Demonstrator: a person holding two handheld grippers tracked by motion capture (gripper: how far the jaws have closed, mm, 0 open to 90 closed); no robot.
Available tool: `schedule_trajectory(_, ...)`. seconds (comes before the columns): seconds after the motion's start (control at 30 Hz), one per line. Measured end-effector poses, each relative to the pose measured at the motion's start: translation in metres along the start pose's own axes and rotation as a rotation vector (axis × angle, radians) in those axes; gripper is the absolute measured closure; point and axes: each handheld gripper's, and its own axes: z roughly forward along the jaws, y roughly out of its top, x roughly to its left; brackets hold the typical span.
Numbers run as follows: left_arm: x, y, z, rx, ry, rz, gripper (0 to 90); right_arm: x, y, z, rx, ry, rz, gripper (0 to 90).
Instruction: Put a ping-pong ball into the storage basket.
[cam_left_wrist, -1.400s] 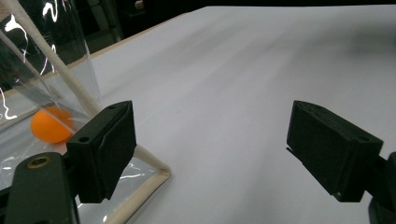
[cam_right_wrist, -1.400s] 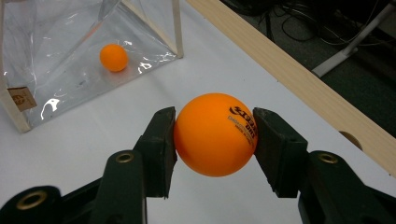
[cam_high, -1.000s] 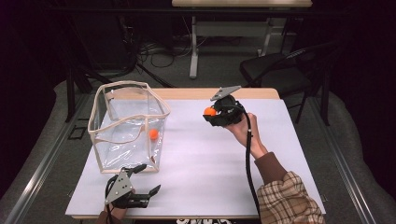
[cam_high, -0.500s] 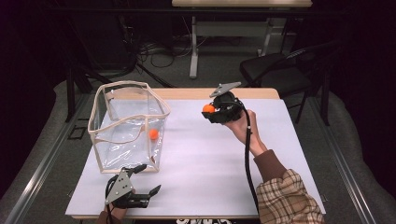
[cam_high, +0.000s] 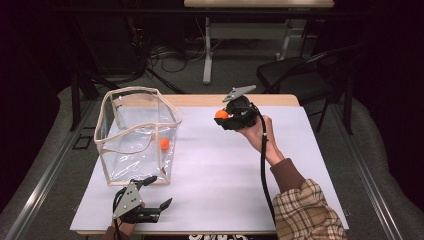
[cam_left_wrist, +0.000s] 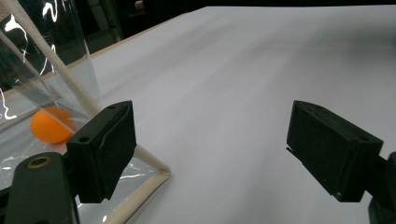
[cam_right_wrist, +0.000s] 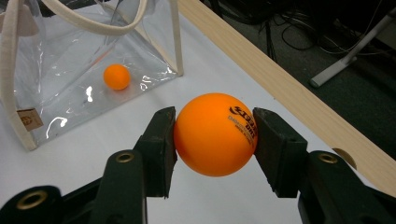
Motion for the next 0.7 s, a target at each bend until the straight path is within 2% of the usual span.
schedule_trajectory(0.7,0.0,0.0,0.0,-0.001,-0.002,0.0,15.8,0.003,0.019,0.002,-0.017,0.004,-0.021,50.9)
